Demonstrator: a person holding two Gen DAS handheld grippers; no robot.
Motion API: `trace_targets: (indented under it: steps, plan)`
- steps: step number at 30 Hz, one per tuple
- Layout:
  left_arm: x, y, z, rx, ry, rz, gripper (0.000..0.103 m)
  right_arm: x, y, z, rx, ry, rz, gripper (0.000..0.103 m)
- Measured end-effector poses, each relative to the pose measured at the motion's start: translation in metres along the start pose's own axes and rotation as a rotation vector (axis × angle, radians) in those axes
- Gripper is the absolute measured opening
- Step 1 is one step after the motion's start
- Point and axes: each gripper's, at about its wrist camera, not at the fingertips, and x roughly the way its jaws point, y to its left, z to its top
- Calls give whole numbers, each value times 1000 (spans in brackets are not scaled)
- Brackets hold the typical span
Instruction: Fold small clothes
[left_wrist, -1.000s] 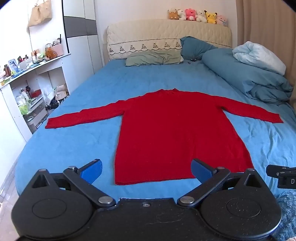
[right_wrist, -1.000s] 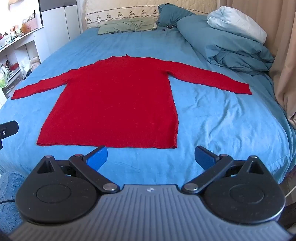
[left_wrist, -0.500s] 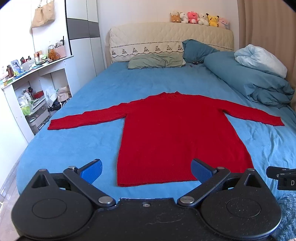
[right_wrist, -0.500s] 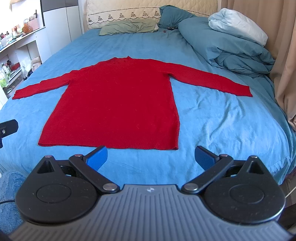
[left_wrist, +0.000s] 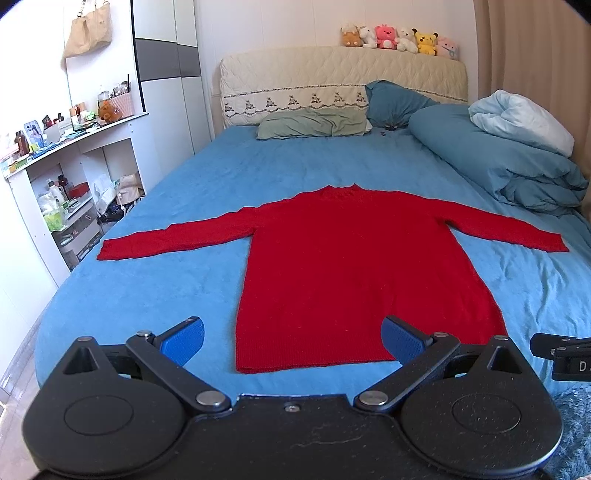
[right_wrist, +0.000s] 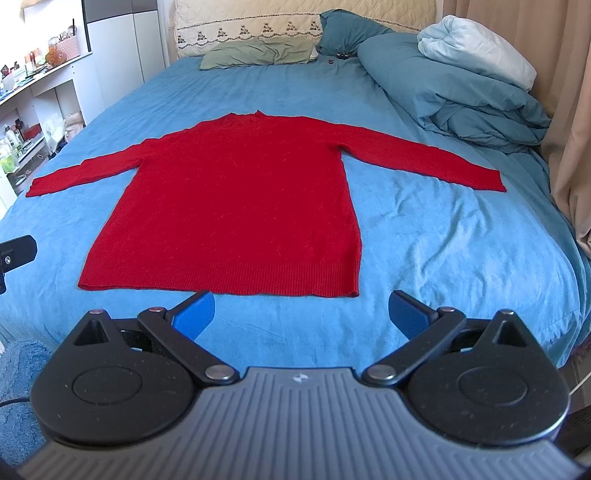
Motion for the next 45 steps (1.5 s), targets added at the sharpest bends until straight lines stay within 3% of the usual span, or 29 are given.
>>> trace_targets:
  steps: [45]
  plan:
    - [-3, 2, 1, 6, -19, 2, 103, -6, 1, 5, 2, -19, 10, 103]
